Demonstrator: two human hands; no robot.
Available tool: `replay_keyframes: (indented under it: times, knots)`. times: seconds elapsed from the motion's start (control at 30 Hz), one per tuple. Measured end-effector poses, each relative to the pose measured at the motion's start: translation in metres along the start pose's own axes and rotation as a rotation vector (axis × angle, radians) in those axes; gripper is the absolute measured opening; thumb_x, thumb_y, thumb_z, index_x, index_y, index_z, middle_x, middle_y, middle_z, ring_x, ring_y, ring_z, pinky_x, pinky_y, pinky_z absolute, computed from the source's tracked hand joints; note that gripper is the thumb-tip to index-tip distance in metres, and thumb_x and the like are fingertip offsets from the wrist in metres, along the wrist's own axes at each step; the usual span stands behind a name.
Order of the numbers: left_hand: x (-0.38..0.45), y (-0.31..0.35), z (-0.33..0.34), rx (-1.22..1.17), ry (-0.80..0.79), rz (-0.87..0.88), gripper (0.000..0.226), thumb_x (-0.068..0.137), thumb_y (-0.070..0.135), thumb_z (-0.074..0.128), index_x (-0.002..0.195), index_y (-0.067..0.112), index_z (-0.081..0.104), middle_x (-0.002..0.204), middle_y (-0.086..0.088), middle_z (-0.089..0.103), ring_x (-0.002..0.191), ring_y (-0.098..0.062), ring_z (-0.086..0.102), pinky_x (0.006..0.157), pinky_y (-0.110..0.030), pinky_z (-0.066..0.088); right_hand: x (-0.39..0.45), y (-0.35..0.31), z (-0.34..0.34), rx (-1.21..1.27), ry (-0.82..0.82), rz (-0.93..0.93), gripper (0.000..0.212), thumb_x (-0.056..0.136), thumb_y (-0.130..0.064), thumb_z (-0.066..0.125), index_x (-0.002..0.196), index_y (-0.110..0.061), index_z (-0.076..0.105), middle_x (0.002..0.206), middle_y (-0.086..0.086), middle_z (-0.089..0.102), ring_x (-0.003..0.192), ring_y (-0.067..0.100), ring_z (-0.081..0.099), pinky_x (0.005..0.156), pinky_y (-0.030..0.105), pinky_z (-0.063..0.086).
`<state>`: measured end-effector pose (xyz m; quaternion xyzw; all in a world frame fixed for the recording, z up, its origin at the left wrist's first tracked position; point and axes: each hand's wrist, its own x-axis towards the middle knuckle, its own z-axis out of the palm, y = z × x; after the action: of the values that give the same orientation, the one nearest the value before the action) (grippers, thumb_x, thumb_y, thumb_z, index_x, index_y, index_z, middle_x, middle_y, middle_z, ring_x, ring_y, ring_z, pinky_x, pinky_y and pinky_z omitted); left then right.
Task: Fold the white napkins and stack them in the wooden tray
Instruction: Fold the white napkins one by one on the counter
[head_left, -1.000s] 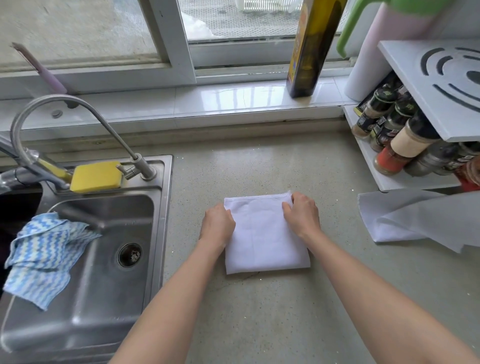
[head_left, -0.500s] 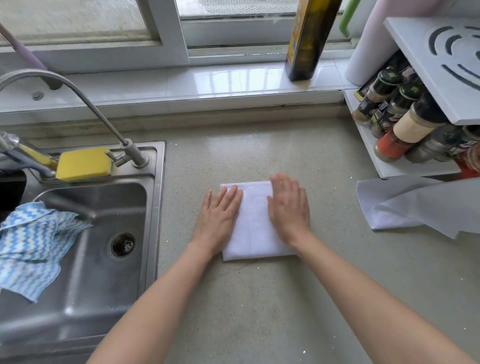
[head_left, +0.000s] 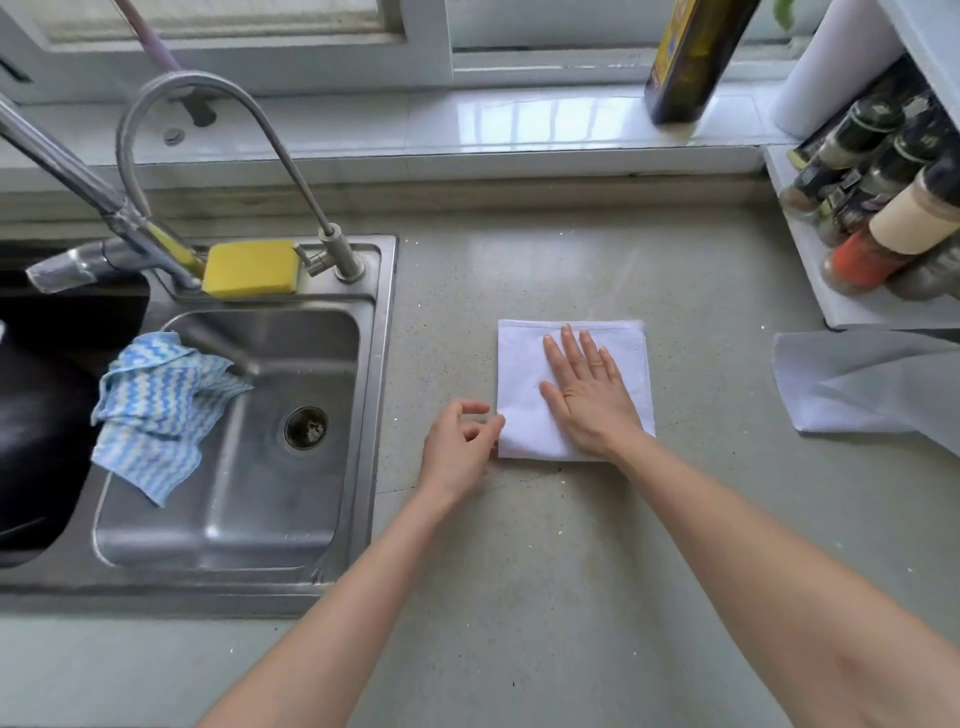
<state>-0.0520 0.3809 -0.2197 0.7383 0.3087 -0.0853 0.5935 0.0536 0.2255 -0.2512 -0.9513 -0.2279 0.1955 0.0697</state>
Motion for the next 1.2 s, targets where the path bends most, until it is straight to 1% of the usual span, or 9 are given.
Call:
replay_keyframes:
  times: [0.13,0.3,0.4,0.47,0.53,0.63,0.83,0.93,1.2]
  knots:
    - [-0.009,0.0,0.003,0.191,0.03,0.059,0.03,0.088,0.033,0.066,0.112,0.02,0.055,0.081,0.003,0.071,0.079,-0.014,0.063,0.073,-0.03,0.047,-0.001,-0.001,0.0,0.007,-0.019,0.003,0.06,0.102,-0.044,0.017,0.15,-0.026,-0.014,0.157,-0.003,-0.024,0.144,0.015,-0.023,0.115,0.032,-0.017]
    - [-0.004,0.01,0.001,0.916,0.116,0.189,0.044,0.085,0.034,0.063,0.122,0.022,0.043,0.103,0.002,0.066,0.098,-0.022,0.059,0.069,-0.033,0.04,0.0,0.0,0.0,0.009,-0.016,-0.004,0.06,0.102,-0.044,0.017,0.15,-0.026,-0.015,0.157,-0.002,-0.024,0.144,0.015,-0.023,0.115,0.033,-0.017]
    - [0.006,0.016,0.005,0.906,0.128,0.532,0.048,0.093,0.021,0.053,0.139,0.018,0.04,0.133,-0.005,0.05,0.123,-0.025,0.044,0.095,-0.035,0.037,0.001,0.001,0.001,0.004,-0.003,-0.004,0.06,0.102,-0.044,0.017,0.15,-0.025,-0.014,0.157,-0.001,-0.023,0.144,0.015,-0.022,0.115,0.033,-0.017]
    - [0.018,0.018,0.017,0.965,0.052,0.691,0.048,0.101,0.02,0.04,0.148,0.015,0.032,0.152,-0.004,0.034,0.142,-0.023,0.025,0.114,-0.034,0.018,0.0,0.0,0.004,0.003,0.022,-0.003,0.06,0.102,-0.044,0.017,0.151,-0.025,-0.013,0.158,-0.001,-0.022,0.145,0.015,-0.021,0.115,0.032,-0.016]
    - [0.031,0.013,0.033,1.071,-0.02,0.643,0.051,0.105,0.026,0.025,0.153,0.014,0.014,0.161,-0.001,0.01,0.148,-0.018,0.002,0.118,-0.033,-0.003,0.0,0.001,0.004,-0.003,0.05,-0.01,0.06,0.102,-0.044,0.018,0.151,-0.024,-0.011,0.158,-0.001,-0.021,0.145,0.016,-0.02,0.115,0.032,-0.015]
    - [0.045,-0.005,0.043,1.169,0.01,0.543,0.056,0.104,0.034,0.015,0.153,0.015,-0.005,0.161,-0.003,-0.01,0.148,-0.016,-0.009,0.118,-0.035,-0.01,-0.007,0.002,0.008,-0.015,0.097,0.005,0.059,0.103,-0.04,0.018,0.151,-0.022,-0.011,0.159,0.0,-0.018,0.146,0.016,-0.018,0.115,0.03,-0.016]
    - [0.05,-0.014,0.044,1.224,0.078,0.565,0.058,0.102,0.036,0.013,0.152,0.017,-0.009,0.16,-0.009,-0.014,0.148,-0.019,-0.012,0.119,-0.039,-0.01,-0.043,-0.026,0.04,0.009,0.217,0.094,0.059,0.103,-0.039,0.021,0.152,-0.02,-0.003,0.16,0.003,-0.012,0.147,0.017,-0.013,0.117,0.032,-0.014]
    - [0.05,-0.013,0.043,1.237,0.062,0.56,0.058,0.101,0.037,0.01,0.151,0.017,-0.012,0.159,-0.008,-0.016,0.147,-0.019,-0.014,0.119,-0.041,-0.011,-0.049,-0.007,0.036,-0.013,0.225,0.052,0.058,0.102,-0.04,0.021,0.152,-0.023,-0.004,0.16,-0.002,-0.01,0.147,0.014,-0.012,0.119,0.032,-0.011]
    - [0.05,-0.007,0.041,1.332,0.03,0.629,0.061,0.1,0.038,0.01,0.152,0.012,-0.009,0.16,-0.007,-0.012,0.147,-0.025,-0.014,0.118,-0.048,-0.01,-0.063,0.029,0.017,-0.075,0.259,0.277,0.06,0.103,-0.034,0.023,0.152,-0.012,-0.003,0.16,0.006,-0.01,0.147,0.017,-0.011,0.117,0.032,-0.015]
